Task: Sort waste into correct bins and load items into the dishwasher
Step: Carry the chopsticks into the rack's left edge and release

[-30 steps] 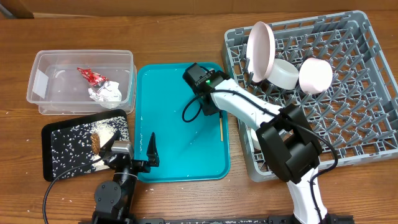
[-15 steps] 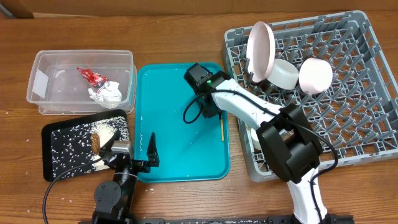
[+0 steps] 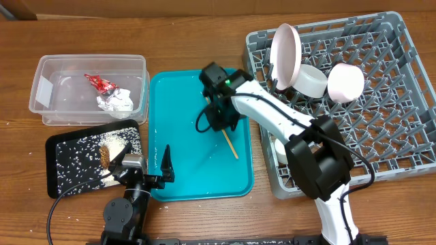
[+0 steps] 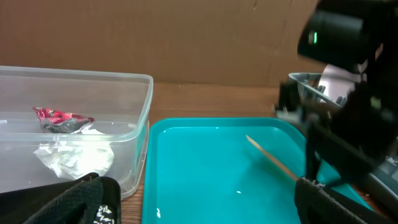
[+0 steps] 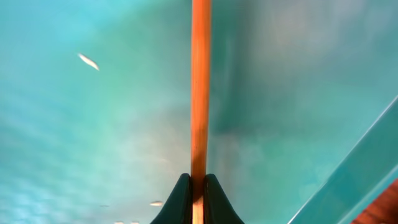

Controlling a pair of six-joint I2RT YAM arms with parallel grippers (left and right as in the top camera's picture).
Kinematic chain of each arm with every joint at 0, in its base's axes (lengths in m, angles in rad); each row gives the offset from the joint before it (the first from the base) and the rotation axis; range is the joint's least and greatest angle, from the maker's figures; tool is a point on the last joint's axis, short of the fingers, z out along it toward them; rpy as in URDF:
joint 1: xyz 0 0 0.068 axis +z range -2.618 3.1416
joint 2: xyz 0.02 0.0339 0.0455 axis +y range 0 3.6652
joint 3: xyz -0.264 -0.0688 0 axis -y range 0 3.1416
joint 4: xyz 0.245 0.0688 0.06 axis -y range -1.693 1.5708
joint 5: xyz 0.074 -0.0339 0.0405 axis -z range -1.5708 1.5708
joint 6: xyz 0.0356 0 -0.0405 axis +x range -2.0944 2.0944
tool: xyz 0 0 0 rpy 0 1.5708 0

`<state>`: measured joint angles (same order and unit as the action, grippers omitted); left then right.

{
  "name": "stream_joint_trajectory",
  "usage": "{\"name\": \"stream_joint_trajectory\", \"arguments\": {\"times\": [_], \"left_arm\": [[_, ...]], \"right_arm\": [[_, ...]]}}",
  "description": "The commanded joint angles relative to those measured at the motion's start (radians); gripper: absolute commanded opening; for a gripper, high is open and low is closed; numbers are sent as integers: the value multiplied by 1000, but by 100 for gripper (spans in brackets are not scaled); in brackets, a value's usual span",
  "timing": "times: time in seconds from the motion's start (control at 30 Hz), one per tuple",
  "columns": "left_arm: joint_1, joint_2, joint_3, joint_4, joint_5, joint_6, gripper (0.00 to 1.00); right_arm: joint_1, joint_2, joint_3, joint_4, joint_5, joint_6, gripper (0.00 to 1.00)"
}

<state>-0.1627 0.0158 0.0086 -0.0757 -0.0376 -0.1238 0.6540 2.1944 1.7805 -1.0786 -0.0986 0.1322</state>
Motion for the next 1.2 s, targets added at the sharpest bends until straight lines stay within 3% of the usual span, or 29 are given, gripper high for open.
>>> {"name": "stream_joint_trajectory", "arguments": {"times": [0.0, 0.2, 0.4, 0.63, 0.7, 0.8, 1.1, 1.17], "left_arm": [[6, -10, -4, 2, 5, -7, 100], [6, -10, -4, 2, 5, -7, 100], [6, -10, -4, 2, 5, -7, 100], [6, -10, -4, 2, 5, -7, 100], [6, -10, -4, 2, 5, -7, 100], [6, -10, -4, 2, 5, -7, 100], [6, -10, -4, 2, 5, -7, 100], [6, -10, -4, 2, 5, -7, 100]], "right_arm": [[-14, -107, 93, -12, 21, -5, 4], [-75, -215, 130, -39, 233, -80, 4], [-171, -201, 99, -74, 233, -209, 4], [-242, -139, 71, -55, 233, -215, 4], [-243, -142, 73, -73, 233, -210, 32], [-237, -169, 90, -118, 237, -162, 57], [-168, -473, 95, -163, 167, -79, 68], [-121, -572, 95, -155, 163, -74, 86]]}}
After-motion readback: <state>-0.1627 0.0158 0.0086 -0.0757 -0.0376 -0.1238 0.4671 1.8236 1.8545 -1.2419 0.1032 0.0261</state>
